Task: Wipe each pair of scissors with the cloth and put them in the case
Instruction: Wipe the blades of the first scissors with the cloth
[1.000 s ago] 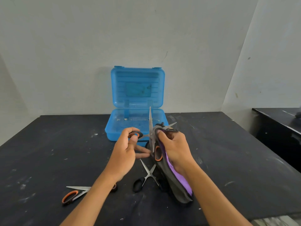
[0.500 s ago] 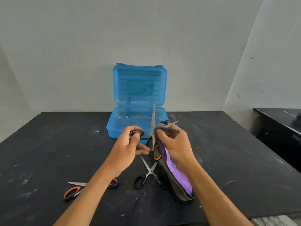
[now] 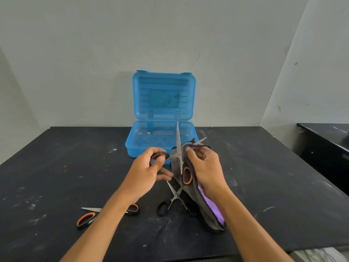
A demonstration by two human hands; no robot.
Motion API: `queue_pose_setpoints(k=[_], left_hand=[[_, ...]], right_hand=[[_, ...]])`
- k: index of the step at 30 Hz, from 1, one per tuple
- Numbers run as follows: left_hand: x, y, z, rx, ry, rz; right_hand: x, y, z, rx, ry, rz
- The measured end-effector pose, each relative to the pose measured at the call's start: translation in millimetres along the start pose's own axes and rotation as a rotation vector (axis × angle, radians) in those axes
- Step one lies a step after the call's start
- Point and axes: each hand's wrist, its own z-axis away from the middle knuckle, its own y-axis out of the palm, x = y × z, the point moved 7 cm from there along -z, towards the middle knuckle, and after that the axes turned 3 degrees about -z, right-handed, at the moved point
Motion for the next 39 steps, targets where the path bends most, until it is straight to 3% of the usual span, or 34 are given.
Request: queue_pose_setpoints(k=[7, 16, 23, 26, 33, 39], left_hand=[[-4.2, -1.8, -0.3, 0.001, 0.071, -0.095], [-5.2, -6.2, 2.6, 0.034, 0.060, -0.106], [-9.7, -5.6, 1.2, 0.009, 0.070, -0.068], [-15.9, -5.1, -0.8, 0.000, 0.095, -0.093], [-16.9, -8.0, 1.2, -0.010, 0.124, -0.173], [-14.6, -4.8, -0.2, -0.010, 0.083, -0.112]], right_hand=[[6.2, -1.9, -0.7, 0.060, -0.090, 0.004], [14.1, -26.3, -4.3, -0.091, -0.086, -0.016], [14.2, -4.8, -1.1, 0.093, -0.082, -0.113], [7.9, 6.2, 1.9, 0.155, -0.091, -0.044], [11.8, -4.8, 1.6, 0.042, -0.037, -0.133], [16.7, -1.4, 4.5, 0.124, -0.010, -0.130]])
